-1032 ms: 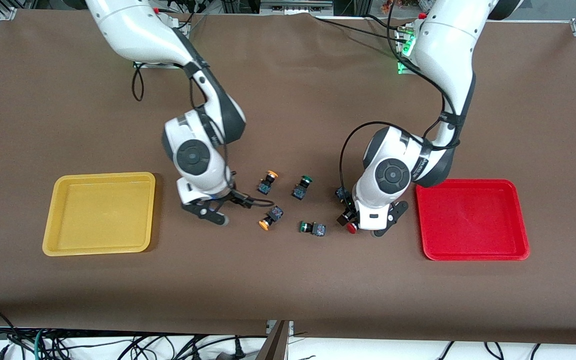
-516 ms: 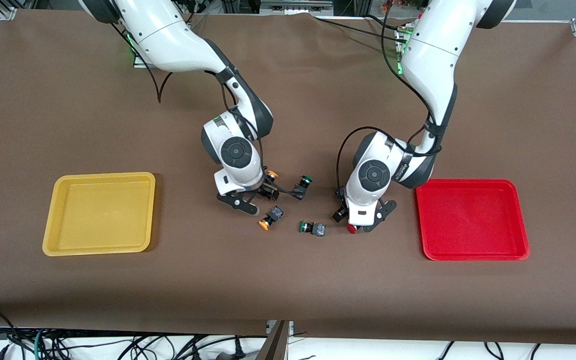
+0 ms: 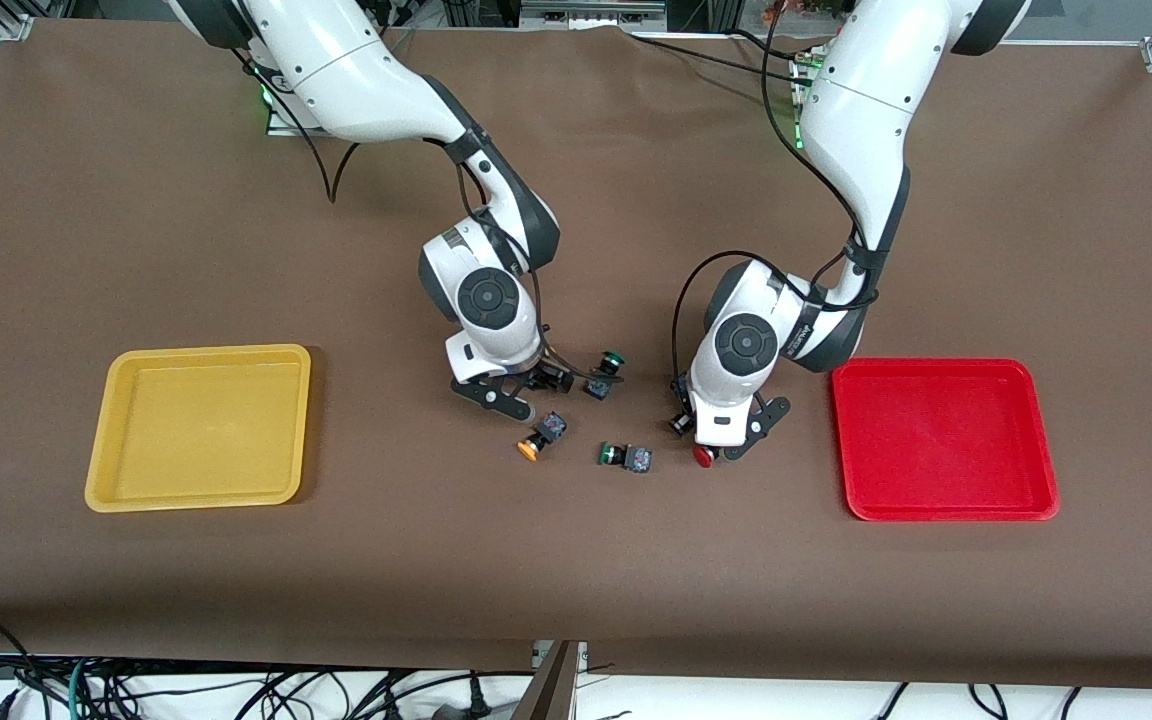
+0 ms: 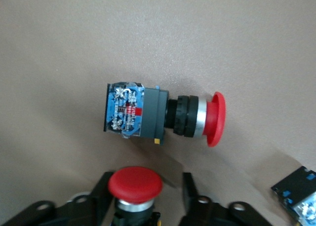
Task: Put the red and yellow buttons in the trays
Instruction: 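Grasp red and yellow buttons with the left and right grippers, then carry the red button to the red tray while the right gripper carries yellow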
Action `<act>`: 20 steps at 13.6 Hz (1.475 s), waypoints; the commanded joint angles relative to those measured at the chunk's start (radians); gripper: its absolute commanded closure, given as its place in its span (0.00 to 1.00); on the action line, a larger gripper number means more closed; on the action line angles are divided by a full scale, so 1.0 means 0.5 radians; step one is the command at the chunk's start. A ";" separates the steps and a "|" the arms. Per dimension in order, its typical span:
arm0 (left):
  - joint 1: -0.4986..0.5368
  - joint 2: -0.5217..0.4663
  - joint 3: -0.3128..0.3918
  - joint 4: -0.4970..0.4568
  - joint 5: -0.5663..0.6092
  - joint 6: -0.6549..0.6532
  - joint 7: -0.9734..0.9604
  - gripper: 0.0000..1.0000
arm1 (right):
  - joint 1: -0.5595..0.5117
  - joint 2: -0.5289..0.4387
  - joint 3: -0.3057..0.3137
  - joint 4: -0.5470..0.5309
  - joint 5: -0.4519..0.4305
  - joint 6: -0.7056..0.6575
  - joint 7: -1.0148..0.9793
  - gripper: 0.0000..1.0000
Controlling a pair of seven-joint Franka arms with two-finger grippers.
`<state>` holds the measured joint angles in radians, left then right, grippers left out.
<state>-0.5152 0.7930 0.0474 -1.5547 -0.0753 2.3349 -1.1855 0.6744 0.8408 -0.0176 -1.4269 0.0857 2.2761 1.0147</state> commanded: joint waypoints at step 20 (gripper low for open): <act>0.778 -0.540 -0.006 -0.142 0.046 -0.758 1.974 1.00 | -1.130 -0.227 -0.060 0.065 -0.006 -0.524 -1.795 1.00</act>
<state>-0.1849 0.5648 0.0590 -1.5668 -0.0744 1.9527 -0.3402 0.1840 0.7415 -0.0584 -1.3878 0.0855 2.0458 0.2154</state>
